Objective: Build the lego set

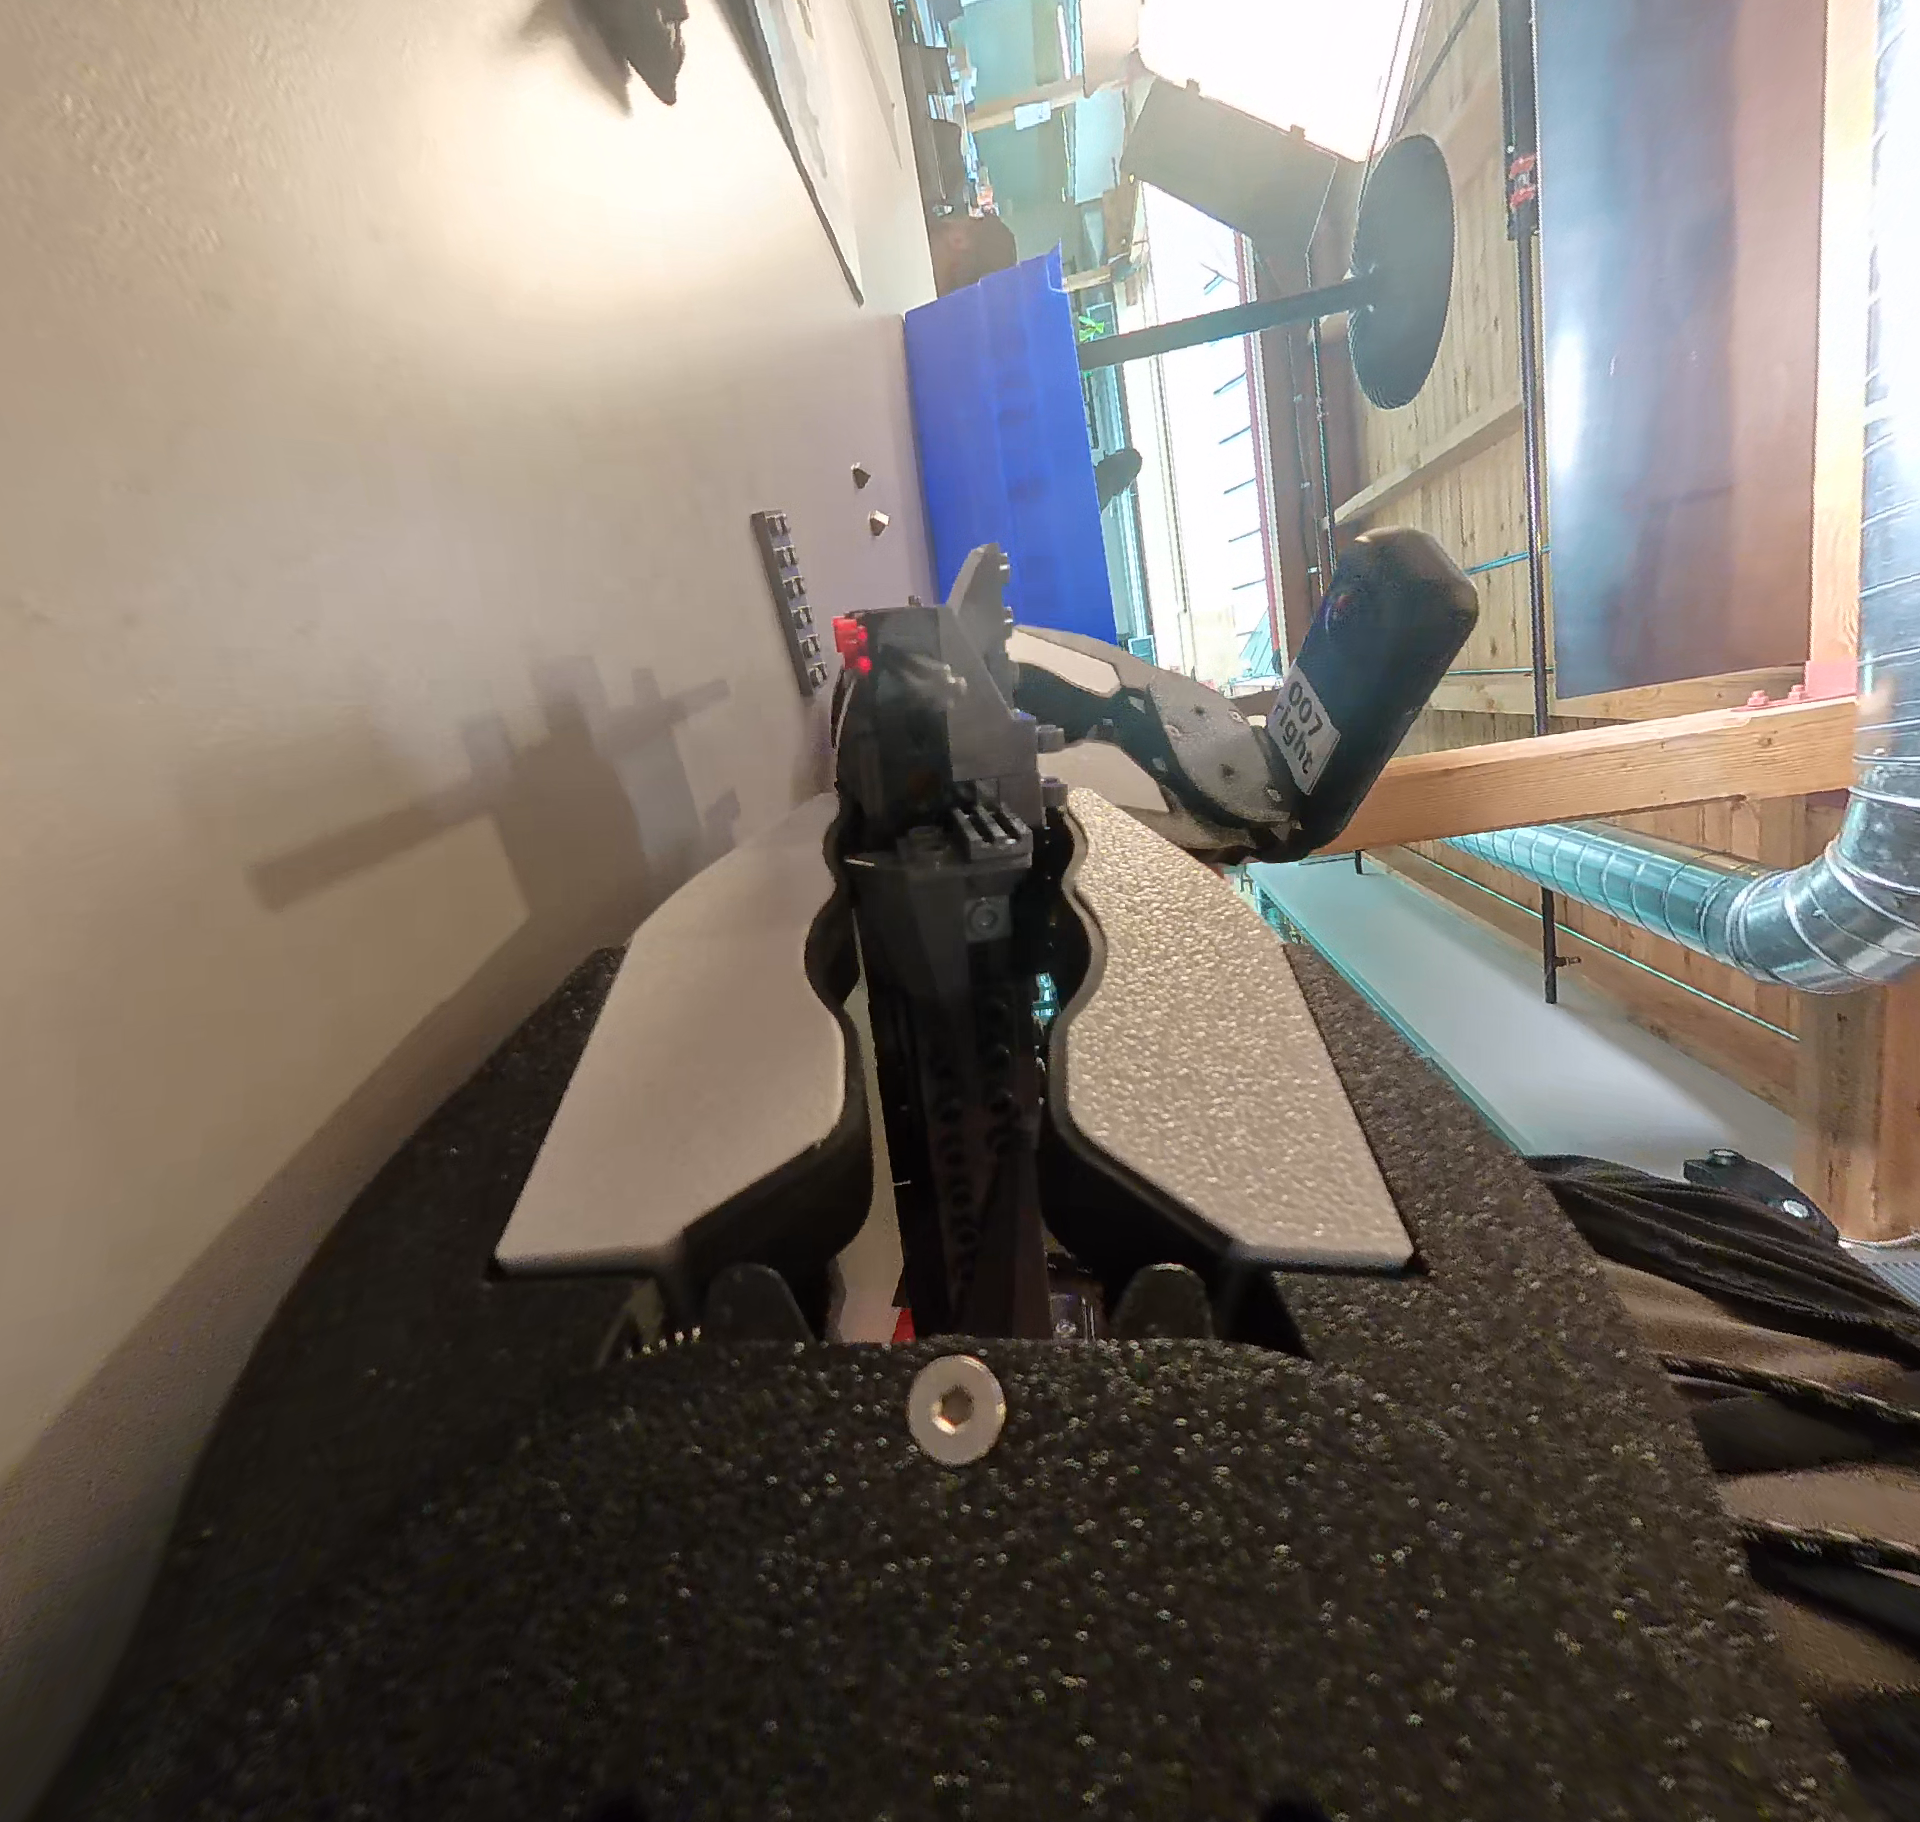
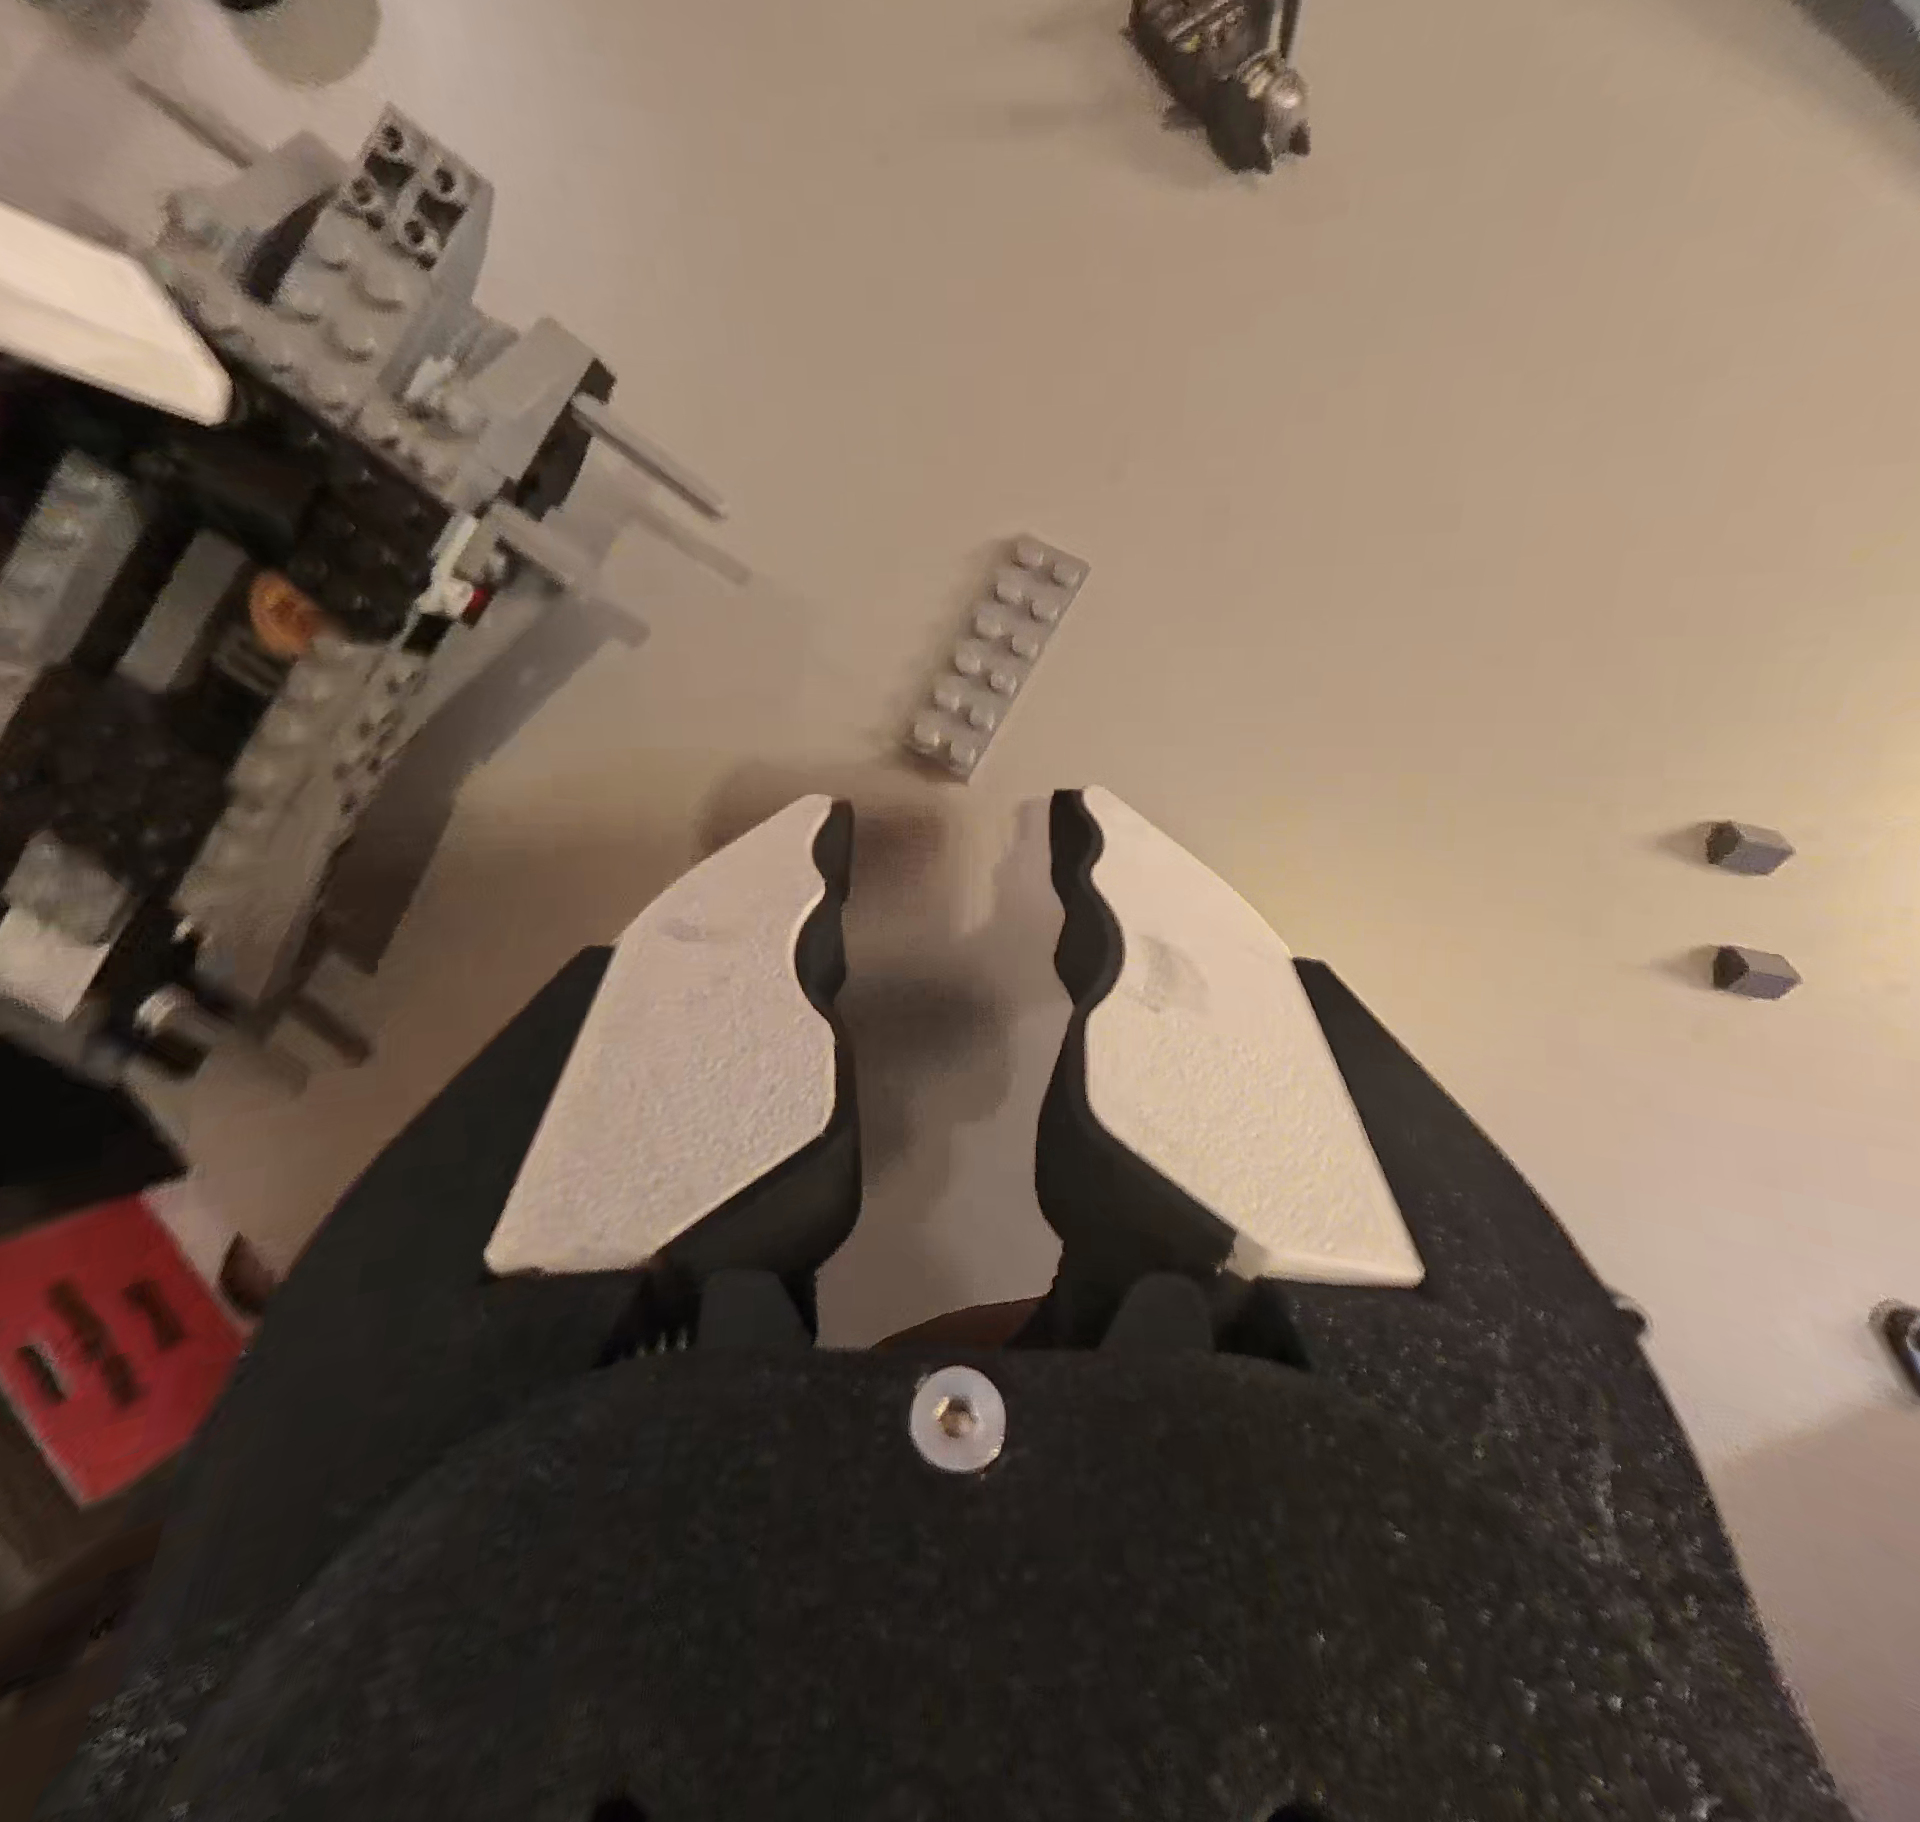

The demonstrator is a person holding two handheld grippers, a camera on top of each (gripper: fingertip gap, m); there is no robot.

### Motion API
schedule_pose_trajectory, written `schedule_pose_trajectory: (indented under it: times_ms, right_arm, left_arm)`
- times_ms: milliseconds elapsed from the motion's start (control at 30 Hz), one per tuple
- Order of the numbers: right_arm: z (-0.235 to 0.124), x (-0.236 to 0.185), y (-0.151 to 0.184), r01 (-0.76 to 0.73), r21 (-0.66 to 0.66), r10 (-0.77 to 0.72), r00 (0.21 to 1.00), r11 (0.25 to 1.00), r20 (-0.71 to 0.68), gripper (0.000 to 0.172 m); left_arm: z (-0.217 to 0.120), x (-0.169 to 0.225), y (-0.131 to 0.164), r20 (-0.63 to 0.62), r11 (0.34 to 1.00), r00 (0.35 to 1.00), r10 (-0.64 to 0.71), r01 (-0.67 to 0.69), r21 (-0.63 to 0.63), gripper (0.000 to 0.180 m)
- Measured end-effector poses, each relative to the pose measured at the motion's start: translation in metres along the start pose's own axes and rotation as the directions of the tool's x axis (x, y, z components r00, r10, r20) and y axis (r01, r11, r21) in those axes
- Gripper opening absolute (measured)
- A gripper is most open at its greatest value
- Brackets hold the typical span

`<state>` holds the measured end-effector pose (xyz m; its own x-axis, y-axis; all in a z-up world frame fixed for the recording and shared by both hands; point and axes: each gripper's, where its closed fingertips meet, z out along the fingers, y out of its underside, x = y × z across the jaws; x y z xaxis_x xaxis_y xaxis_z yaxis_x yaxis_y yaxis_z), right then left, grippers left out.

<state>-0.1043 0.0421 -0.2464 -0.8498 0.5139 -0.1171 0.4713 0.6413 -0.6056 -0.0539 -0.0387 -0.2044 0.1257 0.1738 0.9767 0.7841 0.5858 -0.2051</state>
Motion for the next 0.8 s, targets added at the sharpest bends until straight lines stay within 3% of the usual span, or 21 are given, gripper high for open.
schedule_pose_trajectory:
  times_ms: [100,200,300,533,667,800]
  right_arm:
    - [0.016,0.006,-0.006,-0.015,-0.010,0.014,0.996,1.000,-0.088,0.044]
    - [0.026,0.009,-0.015,0.008,-0.004,-0.009,0.991,1.000,-0.136,0.035]
    - [0.029,0.005,-0.019,0.030,-0.029,-0.034,0.992,0.999,-0.122,0.019]
    - [0.027,0.005,-0.017,0.001,-0.043,-0.006,0.994,0.999,-0.112,0.016]
    - [0.014,-0.001,-0.022,-0.111,0.017,0.111,0.994,0.994,-0.020,0.016]
    - [-0.025,-0.038,-0.060,-0.247,0.153,0.210,0.952,0.957,0.223,0.016]
  left_arm:
    - [-0.001,0.000,0.000,0.000,1.000,1.000,-0.001,0.001,0.006,0.034]
    - [-0.001,0.000,0.000,-0.006,1.000,1.000,-0.008,0.008,0.007,0.034]
    - [-0.001,0.001,-0.001,-0.028,0.999,0.999,-0.036,0.036,0.022,0.034]
    - [-0.003,0.006,0.000,-0.086,0.996,0.993,-0.078,0.083,0.046,0.034]
    - [-0.004,0.008,-0.004,-0.117,0.991,0.988,-0.098,0.107,0.080,0.034]
    - [-0.006,0.011,-0.008,-0.151,0.988,0.984,-0.095,0.112,0.107,0.034]
